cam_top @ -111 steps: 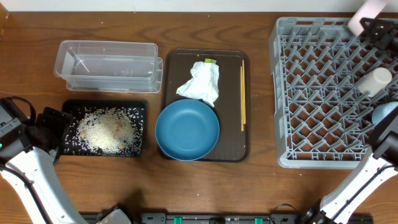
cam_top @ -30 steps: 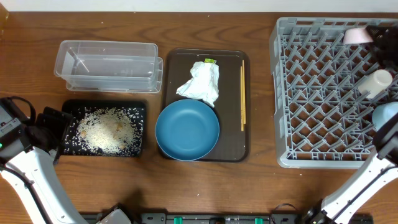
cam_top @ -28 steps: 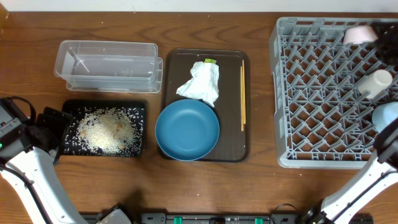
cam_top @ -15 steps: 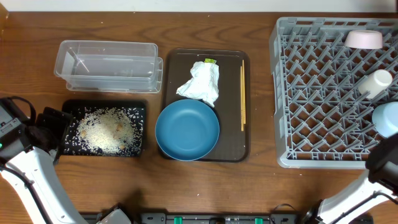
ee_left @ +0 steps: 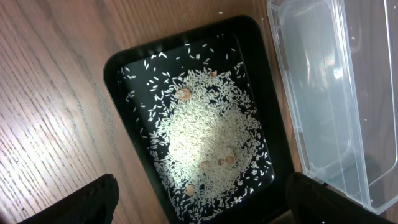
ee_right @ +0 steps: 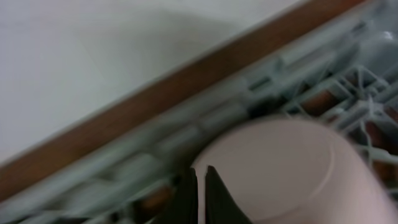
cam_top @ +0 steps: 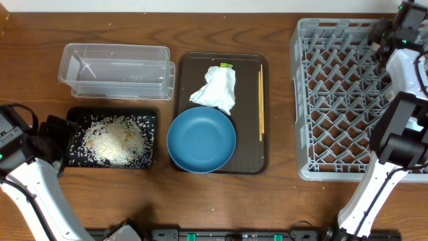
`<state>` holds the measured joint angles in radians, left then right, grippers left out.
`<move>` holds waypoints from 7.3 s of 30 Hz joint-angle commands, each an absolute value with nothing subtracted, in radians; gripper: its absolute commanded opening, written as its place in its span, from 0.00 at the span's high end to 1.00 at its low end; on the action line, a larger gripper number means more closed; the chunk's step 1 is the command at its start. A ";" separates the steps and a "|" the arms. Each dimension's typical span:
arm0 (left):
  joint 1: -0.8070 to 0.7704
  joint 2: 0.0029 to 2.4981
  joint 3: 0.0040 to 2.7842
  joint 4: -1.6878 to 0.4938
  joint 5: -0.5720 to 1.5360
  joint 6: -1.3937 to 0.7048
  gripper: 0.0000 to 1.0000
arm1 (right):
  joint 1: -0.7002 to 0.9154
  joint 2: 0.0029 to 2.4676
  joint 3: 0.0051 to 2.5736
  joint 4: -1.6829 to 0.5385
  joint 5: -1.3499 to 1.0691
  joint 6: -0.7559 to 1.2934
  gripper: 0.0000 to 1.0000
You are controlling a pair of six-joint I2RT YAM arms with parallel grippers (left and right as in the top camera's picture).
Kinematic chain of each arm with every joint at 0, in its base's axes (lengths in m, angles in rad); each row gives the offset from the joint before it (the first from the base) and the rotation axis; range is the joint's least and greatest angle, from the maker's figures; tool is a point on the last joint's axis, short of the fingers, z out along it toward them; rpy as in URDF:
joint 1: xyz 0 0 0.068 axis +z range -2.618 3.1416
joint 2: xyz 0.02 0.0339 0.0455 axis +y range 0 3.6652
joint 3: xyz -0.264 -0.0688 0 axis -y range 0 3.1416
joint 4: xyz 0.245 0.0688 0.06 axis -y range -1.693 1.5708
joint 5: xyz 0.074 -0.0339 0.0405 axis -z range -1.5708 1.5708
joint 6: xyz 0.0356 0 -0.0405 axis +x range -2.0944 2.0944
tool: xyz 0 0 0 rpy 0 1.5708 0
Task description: Sort waste into correct bins and load items into the dishwasher rack
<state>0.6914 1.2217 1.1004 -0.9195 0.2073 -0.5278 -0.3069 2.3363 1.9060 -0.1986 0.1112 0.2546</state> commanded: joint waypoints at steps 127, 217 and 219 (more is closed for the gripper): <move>0.695 1.222 1.117 -0.923 0.208 -0.537 0.11 | 0.457 2.320 1.730 -0.951 0.077 0.522 0.99; 0.695 1.222 1.117 -0.923 0.208 -0.537 0.11 | 0.297 1.982 1.759 -1.009 0.011 0.318 0.32; 0.695 1.222 1.117 -0.923 0.208 -0.537 0.11 | 0.315 1.982 1.724 -0.959 0.012 0.320 0.32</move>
